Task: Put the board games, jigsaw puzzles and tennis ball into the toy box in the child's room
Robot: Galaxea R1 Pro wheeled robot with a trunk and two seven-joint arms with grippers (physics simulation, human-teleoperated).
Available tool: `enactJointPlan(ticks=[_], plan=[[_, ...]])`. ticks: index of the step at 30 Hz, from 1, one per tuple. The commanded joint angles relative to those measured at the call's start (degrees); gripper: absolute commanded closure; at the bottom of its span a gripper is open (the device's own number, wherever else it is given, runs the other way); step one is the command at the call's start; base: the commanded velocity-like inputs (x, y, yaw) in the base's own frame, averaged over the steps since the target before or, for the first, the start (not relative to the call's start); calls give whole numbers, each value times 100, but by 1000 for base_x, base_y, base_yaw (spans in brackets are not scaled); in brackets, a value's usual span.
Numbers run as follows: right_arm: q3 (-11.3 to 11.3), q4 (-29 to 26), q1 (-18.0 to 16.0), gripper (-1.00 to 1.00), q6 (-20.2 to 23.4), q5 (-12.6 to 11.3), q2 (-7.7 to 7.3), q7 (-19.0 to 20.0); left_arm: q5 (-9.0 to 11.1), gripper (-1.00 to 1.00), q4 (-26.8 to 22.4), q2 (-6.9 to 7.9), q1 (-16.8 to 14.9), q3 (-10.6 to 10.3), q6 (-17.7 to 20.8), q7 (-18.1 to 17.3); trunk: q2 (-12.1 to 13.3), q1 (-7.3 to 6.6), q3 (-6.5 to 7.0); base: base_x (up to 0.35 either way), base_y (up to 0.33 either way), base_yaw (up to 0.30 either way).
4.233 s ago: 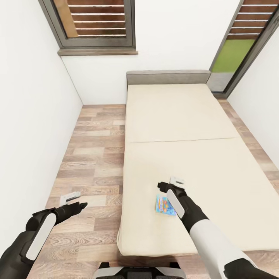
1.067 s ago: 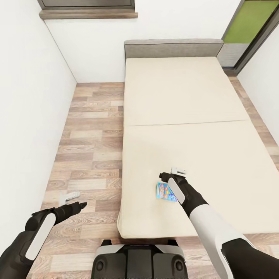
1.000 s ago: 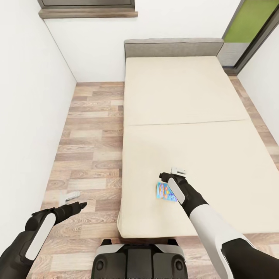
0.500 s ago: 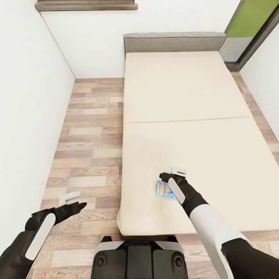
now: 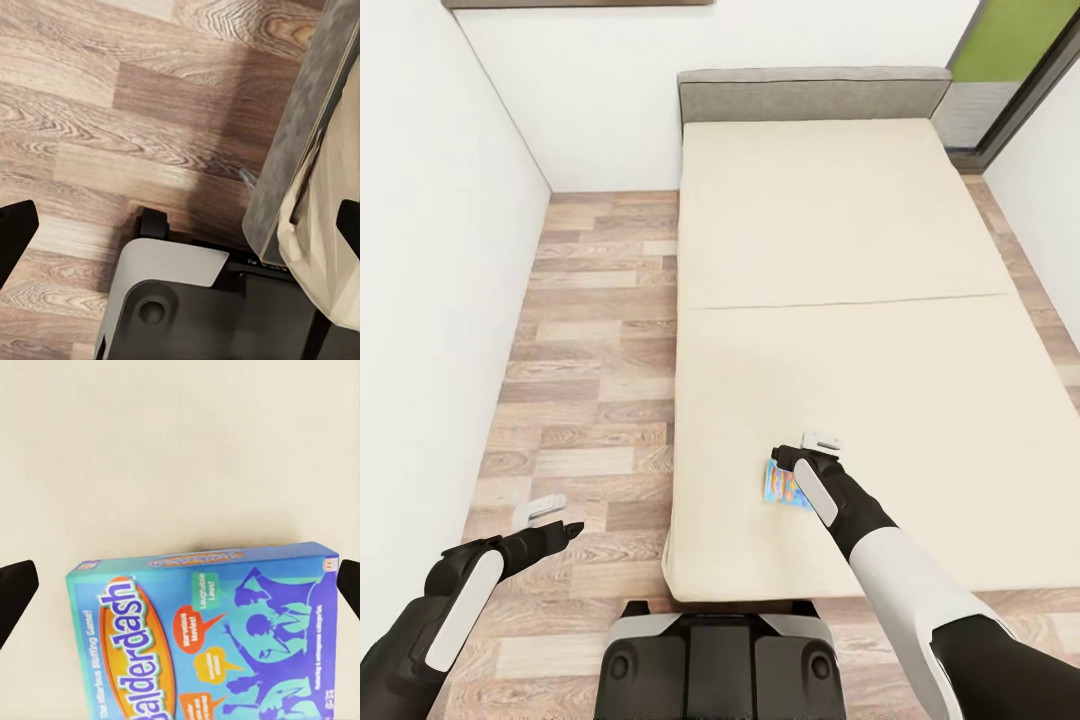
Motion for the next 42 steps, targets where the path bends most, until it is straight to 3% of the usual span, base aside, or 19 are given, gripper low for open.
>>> enactJointPlan(ticks=[1,10,25,42], plan=[[28,-9,-4,-100,15,-53,-4,-53,61,-100,-8,1,-2,0,25,49,-9,3,-16,0,0,0],[28,-13,-26,-100,17,-47,-4,-53,61,-100,-8,1,-2,0,24,50,-9,3,-101,0,0,0],[28,-9,-491,-100,282,-54,-7,-72,67,-100,-5,-8,-2,0,22,52,-9,3,-241,0,0,0],[35,-9,-553,-100,391,-54,-9,-77,63,-100,-7,-16,-2,0,21,49,-9,3,-401,0,0,0]])
